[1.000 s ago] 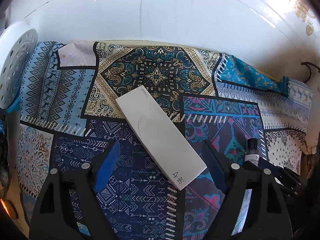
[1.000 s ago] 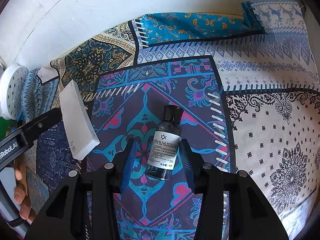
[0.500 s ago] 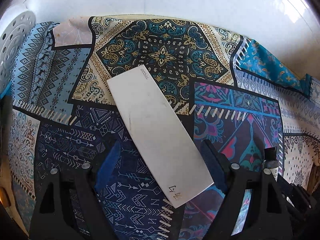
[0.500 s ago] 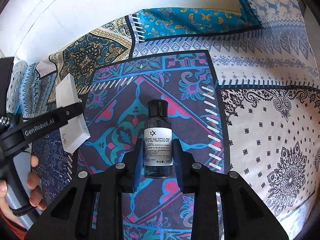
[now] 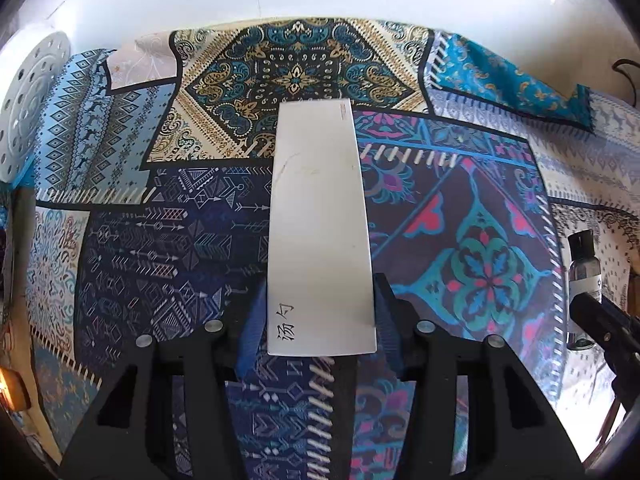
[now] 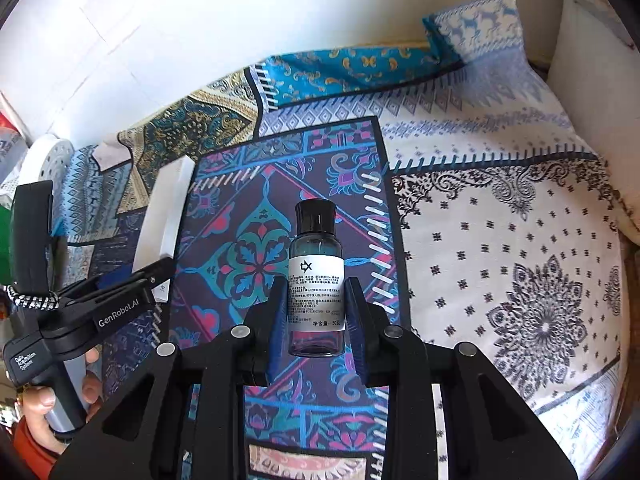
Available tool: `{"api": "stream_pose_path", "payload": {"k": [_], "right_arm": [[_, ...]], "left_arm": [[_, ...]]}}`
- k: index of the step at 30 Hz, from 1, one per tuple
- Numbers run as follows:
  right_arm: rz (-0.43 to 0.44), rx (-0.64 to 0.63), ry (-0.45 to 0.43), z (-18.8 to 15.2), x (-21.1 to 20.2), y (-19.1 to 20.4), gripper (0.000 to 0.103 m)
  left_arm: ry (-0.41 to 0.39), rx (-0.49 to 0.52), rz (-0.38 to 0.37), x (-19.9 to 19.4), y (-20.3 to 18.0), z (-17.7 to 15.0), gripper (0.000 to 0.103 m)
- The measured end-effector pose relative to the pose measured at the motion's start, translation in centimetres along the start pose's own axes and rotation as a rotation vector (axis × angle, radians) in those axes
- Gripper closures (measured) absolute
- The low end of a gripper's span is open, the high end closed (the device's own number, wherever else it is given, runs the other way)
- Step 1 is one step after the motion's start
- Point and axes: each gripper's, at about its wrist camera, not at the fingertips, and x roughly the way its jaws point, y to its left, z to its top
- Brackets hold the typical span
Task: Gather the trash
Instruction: 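Grasp the white box strip with left tool while right tool grasps the small bottle, then carry the white box strip and small bottle down toward the floor bin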
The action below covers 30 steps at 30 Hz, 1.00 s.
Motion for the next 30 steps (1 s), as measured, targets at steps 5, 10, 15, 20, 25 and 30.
{"api": "stream_pose_path", "payload": {"k": [5, 10, 15, 20, 25, 30], "right_arm": [[0.036, -0.036, -0.036, -1.0, -3.0, 0.1, 0.077], [0.056, -0.088, -0.079, -2.8, -6.4, 0.1, 0.077], [0.078, -0.151, -0.11, -5.3, -10.0, -0.6, 0.077], [0.093, -0.211, -0.136, -7.7, -13.6, -1.1, 0.077], [0.117, -0.221, -0.18, -10.0, -16.9, -1.1, 0.077], [0.117, -0.211, -0.225, -12.6, -19.1, -0.3, 0.077]], "left_arm": [[-0.085, 0.003, -0.002, -4.8, -0.1, -1.2, 0.053], [-0.182, -0.02, 0.007, -10.2, -1.3, -2.9, 0.053], [-0.258, -0.059, 0.018, -14.7, -3.2, -5.6, 0.053], [-0.308, -0.095, -0.006, -19.3, -4.5, -9.9, 0.053], [-0.335, -0.085, -0.023, -22.3, -4.9, -13.1, 0.053], [-0.357, -0.057, -0.036, -24.4, -4.2, -16.5, 0.053]]}}
